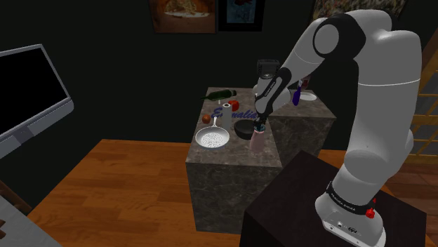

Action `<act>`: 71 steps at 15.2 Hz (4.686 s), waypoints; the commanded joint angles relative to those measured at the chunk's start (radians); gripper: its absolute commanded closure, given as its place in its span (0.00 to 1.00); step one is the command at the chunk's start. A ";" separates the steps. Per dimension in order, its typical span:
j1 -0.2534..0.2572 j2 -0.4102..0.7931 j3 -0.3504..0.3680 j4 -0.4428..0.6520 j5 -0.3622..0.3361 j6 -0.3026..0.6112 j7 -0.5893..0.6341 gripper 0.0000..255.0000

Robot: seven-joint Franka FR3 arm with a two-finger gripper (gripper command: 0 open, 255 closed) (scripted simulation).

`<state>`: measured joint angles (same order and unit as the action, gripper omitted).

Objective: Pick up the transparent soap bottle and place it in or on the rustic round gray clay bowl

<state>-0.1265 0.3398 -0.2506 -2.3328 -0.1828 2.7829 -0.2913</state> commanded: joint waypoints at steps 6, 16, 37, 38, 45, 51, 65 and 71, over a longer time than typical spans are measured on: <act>0.000 0.001 0.001 -0.001 0.000 0.000 0.000 1.00; 0.012 -0.126 -0.010 -0.003 -0.014 -0.123 -0.007 1.00; 0.024 -0.339 -0.010 0.065 -0.030 -0.400 -0.027 1.00; 0.025 -0.347 -0.010 0.071 -0.030 -0.414 -0.028 1.00; 0.015 -0.204 -0.012 0.366 0.045 -0.564 -0.102 1.00; -0.015 -0.023 -0.008 0.720 0.111 -0.736 -0.164 1.00; -0.029 0.074 -0.002 0.727 0.132 -0.649 -0.167 1.00; -0.031 0.101 0.000 0.686 0.136 -0.580 -0.162 1.00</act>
<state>-0.1578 0.4376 -0.2507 -1.6380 -0.0473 2.1895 -0.4558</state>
